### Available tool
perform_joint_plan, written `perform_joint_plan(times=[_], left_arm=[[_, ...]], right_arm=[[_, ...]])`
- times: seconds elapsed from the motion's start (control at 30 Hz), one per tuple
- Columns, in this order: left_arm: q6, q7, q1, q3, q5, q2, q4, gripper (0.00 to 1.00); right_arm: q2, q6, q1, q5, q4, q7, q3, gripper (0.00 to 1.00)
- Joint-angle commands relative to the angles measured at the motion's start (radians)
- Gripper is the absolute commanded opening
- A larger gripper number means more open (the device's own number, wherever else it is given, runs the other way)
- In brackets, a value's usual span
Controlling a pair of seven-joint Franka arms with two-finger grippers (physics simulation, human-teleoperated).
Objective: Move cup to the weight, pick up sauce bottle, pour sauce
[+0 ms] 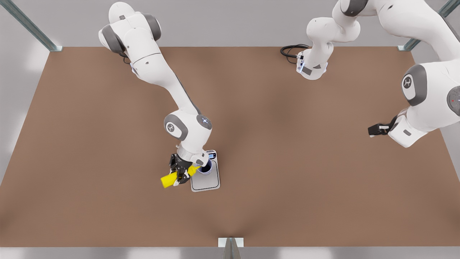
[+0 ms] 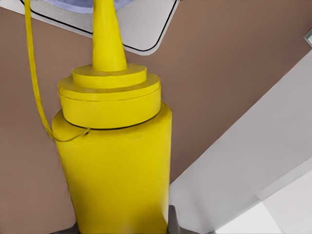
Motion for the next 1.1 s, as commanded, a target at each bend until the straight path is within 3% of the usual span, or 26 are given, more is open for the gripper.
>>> perform_joint_plan(times=[0.0,0.43,0.5,0.57,0.67,0.7,0.83,0.97,1.07], left_arm=[[0.002,0.001,-0.001,-0.002,-0.008,0.0,0.0,1.0],[-0.004,-0.006,-0.004,-0.005,-0.034,-0.009,0.01,1.0],[-0.004,-0.006,-0.004,-0.005,-0.034,-0.006,0.01,1.0],[-0.004,-0.006,-0.004,-0.005,-0.034,-0.006,0.01,1.0],[-0.004,-0.008,-0.005,-0.005,-0.034,-0.005,0.01,1.0],[-0.001,-0.008,-0.005,-0.005,-0.034,-0.003,0.008,1.0],[-0.006,-0.063,-0.022,-0.016,-0.034,-0.012,0.01,1.0],[-0.001,-0.092,-0.022,-0.036,-0.031,-0.006,0.007,1.0],[0.0,-0.097,-0.024,-0.036,-0.034,-0.002,0.007,1.0]], right_arm=[[0.001,0.001,0.001,0.0,0.0,0.0,0.0,0.6],[-0.006,-0.004,-0.011,-0.032,0.002,-0.001,0.001,0.6],[-0.042,-0.008,-0.082,0.119,-0.012,-0.014,0.015,0.6],[-0.07,-0.022,-0.286,0.291,-0.017,-0.015,0.188,0.6],[-0.065,-0.031,-0.655,0.452,-0.052,-0.017,0.537,0.6],[-0.061,-0.031,-0.705,0.524,-0.055,-0.03,0.569,0.6],[-0.058,-0.076,-0.821,1.081,-0.078,-0.388,0.569,0.6],[-0.018,-0.203,-0.935,1.435,-0.106,-0.678,0.56,0.6],[0.011,-0.356,-1.027,1.581,-0.121,-0.885,0.529,0.6]])
